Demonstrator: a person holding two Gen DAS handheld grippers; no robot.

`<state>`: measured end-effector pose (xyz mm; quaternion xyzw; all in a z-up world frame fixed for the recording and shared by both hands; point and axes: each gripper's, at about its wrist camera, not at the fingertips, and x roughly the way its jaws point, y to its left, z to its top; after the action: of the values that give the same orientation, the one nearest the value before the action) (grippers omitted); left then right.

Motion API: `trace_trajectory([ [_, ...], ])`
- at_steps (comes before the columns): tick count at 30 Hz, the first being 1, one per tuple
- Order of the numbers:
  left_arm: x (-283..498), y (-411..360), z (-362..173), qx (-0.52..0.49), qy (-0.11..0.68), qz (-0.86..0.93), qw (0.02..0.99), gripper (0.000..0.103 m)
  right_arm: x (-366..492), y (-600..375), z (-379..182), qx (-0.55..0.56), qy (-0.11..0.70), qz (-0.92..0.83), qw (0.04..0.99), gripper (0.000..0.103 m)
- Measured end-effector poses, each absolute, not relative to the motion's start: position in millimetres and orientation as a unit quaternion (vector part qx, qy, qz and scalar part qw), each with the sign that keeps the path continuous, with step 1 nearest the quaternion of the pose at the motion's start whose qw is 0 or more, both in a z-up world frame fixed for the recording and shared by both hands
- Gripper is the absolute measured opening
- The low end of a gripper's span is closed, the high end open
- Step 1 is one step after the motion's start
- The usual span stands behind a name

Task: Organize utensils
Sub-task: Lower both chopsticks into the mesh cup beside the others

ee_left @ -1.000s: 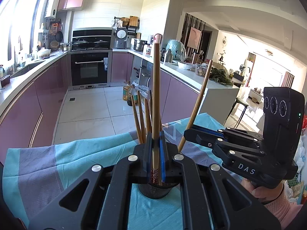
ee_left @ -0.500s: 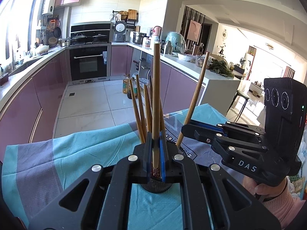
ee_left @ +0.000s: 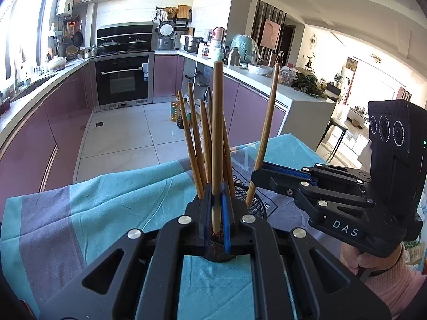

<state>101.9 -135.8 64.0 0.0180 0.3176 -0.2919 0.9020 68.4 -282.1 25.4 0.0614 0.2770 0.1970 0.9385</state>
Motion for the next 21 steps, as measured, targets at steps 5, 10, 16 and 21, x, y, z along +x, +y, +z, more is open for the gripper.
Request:
trace_trajectory([
  [5,107.8,-140.4,61.1,0.019,0.326,-0.296,0.898,0.008,70.2,-281.8,21.1,0.062,0.282,0.196,0.937,0.006],
  [10,115.4,-138.8,59.7,0.021,0.329,-0.298,0.896,0.008,71.5,-282.4,17.6,0.062,0.287,0.197,0.935,0.006],
  [16,128.1,-142.3,50.7,0.019,0.340,-0.293,0.893,0.008,76.6,-282.0,12.0,0.064,0.297,0.195,0.933,0.006],
  [21,140.2,-145.9,42.6,0.015,0.349,-0.286,0.892,0.008,81.9,-282.1,8.5,0.065,0.304,0.193,0.931,0.006],
])
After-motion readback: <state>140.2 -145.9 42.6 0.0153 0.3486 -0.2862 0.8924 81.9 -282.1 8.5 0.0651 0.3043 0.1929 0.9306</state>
